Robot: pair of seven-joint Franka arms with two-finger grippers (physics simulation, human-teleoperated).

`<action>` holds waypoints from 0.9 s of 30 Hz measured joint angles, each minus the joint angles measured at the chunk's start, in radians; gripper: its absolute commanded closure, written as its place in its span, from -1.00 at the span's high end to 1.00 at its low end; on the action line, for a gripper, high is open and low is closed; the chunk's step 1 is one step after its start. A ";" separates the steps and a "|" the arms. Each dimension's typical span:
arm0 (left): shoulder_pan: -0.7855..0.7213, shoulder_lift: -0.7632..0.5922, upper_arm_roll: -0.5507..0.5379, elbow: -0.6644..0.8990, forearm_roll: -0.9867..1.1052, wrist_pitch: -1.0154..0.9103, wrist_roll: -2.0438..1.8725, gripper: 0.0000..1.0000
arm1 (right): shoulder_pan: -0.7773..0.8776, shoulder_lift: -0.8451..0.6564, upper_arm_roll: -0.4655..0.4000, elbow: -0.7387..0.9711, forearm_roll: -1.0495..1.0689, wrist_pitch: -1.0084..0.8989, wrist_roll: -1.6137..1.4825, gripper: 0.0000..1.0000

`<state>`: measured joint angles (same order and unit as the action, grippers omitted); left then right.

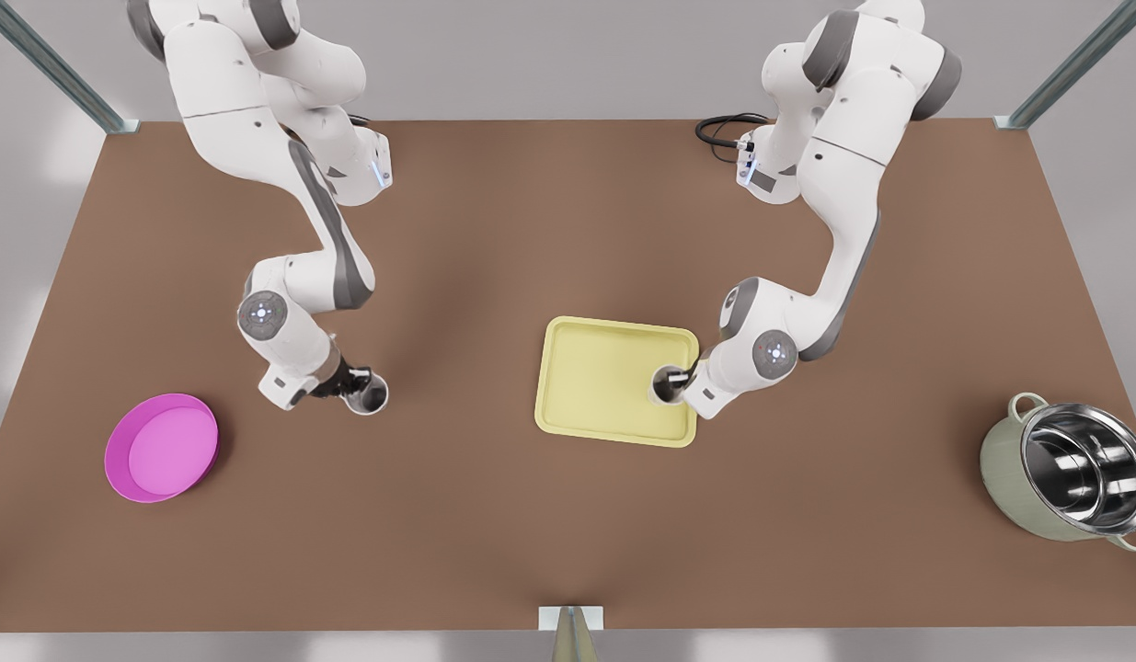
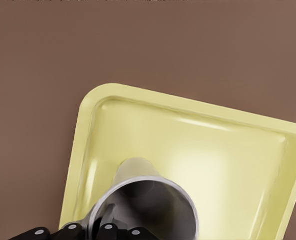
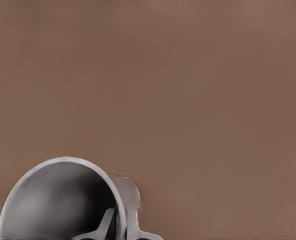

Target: Use both arms to respectively pick up the white IKEA cups from the middle-left and middle-right positions, then place the white IKEA cups onto the middle-middle tray, ensuring that the cups remain upright and do not tip over

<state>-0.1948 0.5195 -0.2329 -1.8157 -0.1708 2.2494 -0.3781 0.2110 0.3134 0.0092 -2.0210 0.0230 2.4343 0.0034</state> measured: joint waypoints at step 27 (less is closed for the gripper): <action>0.018 -0.041 0.000 -0.009 0.012 0.018 -0.095 1.00 | 0.472 0.406 0.000 0.466 0.382 0.112 -0.021 -0.57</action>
<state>-0.1765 0.4781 -0.2330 -1.8246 -0.1584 2.2671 -0.4732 0.6834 0.7199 0.0094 -1.5548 0.4052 2.5461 -0.0180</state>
